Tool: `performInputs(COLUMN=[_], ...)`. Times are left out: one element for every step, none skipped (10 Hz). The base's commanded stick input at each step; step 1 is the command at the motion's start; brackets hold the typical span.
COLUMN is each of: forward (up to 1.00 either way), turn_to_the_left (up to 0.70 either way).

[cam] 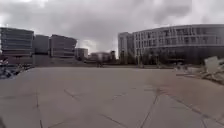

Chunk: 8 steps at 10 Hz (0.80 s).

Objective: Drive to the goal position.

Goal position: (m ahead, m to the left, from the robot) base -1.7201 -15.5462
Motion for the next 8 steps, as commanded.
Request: performInputs(forward=[0.0, 0.0, 0.0, 0.0, 0.0, 0.0, 0.0, 0.0], turn_to_the_left=[-0.46, -0.46, -0.47, -0.47, -0.49, -0.5, -0.5, -0.5])
